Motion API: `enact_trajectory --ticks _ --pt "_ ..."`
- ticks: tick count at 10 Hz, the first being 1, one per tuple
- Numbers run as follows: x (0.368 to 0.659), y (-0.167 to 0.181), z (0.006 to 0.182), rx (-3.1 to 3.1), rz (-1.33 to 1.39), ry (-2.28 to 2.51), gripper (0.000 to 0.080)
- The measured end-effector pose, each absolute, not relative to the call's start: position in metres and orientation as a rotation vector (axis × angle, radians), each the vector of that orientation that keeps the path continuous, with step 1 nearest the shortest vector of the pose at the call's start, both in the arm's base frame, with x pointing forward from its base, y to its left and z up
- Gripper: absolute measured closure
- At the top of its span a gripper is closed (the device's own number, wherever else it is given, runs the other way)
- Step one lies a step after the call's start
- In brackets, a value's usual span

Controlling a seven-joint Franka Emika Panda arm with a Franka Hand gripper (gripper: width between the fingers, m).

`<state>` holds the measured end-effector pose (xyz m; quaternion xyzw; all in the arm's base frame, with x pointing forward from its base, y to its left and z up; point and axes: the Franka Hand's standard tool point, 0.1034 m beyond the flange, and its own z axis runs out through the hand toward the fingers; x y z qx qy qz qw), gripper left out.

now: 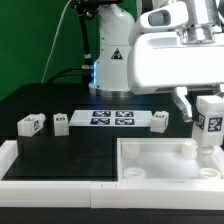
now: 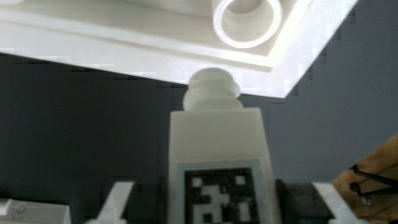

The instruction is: Assemble one leg

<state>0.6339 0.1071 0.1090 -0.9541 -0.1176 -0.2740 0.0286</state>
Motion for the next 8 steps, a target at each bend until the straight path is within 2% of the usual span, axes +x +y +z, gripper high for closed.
enact_trajectory --ticks 2,8 --pt "0.63 0.11 0.099 -2.949 -0.816 -0.371 0.0509" --pt "0.62 0.121 0.09 -2.948 -0.786 -0.402 0.0509"
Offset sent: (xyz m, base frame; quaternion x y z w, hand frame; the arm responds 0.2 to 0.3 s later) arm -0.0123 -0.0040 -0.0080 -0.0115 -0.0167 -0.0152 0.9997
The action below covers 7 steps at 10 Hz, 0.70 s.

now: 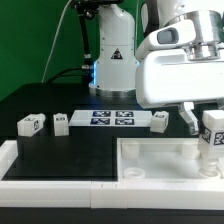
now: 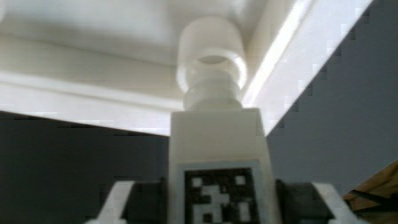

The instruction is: Assemble one leg

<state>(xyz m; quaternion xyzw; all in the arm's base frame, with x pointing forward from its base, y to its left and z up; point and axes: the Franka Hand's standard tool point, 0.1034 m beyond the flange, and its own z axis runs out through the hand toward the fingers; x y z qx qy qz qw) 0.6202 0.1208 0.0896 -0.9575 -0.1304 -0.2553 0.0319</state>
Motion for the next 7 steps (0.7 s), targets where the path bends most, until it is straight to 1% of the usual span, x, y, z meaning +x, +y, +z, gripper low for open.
enact_trajectory --ticks 2,7 --pt "0.6183 0.1225 0.0846 -2.95 -0.776 -0.41 0.0509" --pt "0.6202 0.1201 0.0836 -2.949 -0.791 -0.404 0.0509"
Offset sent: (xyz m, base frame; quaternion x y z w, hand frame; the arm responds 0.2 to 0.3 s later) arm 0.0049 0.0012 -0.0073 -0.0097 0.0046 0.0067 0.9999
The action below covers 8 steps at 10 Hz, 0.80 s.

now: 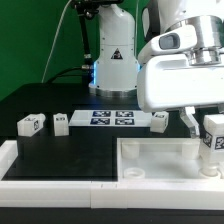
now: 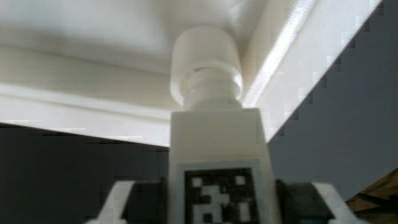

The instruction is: Assemble one leg

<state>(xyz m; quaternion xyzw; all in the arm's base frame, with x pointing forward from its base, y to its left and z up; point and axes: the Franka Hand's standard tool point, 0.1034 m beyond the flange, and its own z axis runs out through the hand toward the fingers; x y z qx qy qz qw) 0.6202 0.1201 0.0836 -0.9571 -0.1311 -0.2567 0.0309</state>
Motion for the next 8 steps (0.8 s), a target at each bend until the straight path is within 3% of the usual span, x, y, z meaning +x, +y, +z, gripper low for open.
enact_trajectory --ticks 3,8 --pt "0.618 0.119 0.07 -2.954 -0.773 -0.4 0.0509" --pt "0.62 0.119 0.07 -2.948 -0.802 -0.399 0.0509"
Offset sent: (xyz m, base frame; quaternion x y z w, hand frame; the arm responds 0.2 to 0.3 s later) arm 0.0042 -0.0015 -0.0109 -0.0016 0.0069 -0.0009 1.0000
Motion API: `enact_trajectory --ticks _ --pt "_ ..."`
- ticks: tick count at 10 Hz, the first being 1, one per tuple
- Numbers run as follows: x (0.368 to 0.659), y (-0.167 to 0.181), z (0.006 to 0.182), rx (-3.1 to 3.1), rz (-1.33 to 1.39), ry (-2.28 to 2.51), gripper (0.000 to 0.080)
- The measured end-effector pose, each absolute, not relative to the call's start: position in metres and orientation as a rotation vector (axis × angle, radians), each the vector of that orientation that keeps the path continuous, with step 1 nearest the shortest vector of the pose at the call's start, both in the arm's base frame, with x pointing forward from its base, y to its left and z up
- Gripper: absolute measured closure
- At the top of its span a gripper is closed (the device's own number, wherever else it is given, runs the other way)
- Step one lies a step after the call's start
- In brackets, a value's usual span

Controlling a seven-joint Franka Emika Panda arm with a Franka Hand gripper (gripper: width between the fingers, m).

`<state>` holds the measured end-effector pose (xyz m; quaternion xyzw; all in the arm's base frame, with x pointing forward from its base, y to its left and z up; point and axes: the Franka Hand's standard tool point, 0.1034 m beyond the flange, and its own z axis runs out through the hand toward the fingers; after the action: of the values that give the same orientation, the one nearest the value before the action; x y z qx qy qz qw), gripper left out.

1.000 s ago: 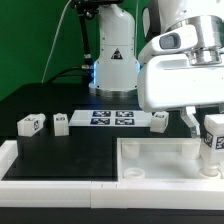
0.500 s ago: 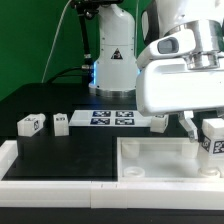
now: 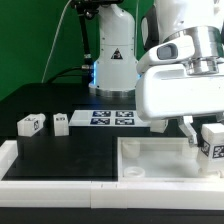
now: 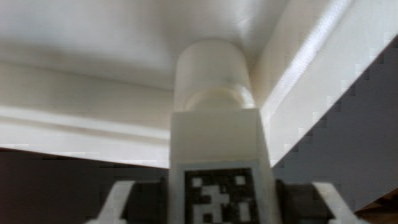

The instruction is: Assemble one leg

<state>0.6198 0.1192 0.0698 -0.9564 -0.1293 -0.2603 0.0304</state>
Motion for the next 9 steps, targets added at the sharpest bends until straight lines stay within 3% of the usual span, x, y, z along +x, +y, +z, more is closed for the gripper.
enact_trajectory --ticks 1,2,3,4,7,9 --pt "0.62 0.119 0.07 -2.948 -0.802 -0.399 0.0428" --pt "0.62 0.119 0.07 -2.948 -0.802 -0.399 0.0291" --pt "0.62 0.119 0.07 -2.948 -0.802 -0.399 0.0291" --pt "0.62 0.119 0.07 -2.948 -0.802 -0.399 0.0179" --pt "0.62 0.119 0.07 -2.948 -0.803 -0.399 0.0151" --pt "0.622 0.12 0.085 -2.951 -0.787 -0.41 0.015"
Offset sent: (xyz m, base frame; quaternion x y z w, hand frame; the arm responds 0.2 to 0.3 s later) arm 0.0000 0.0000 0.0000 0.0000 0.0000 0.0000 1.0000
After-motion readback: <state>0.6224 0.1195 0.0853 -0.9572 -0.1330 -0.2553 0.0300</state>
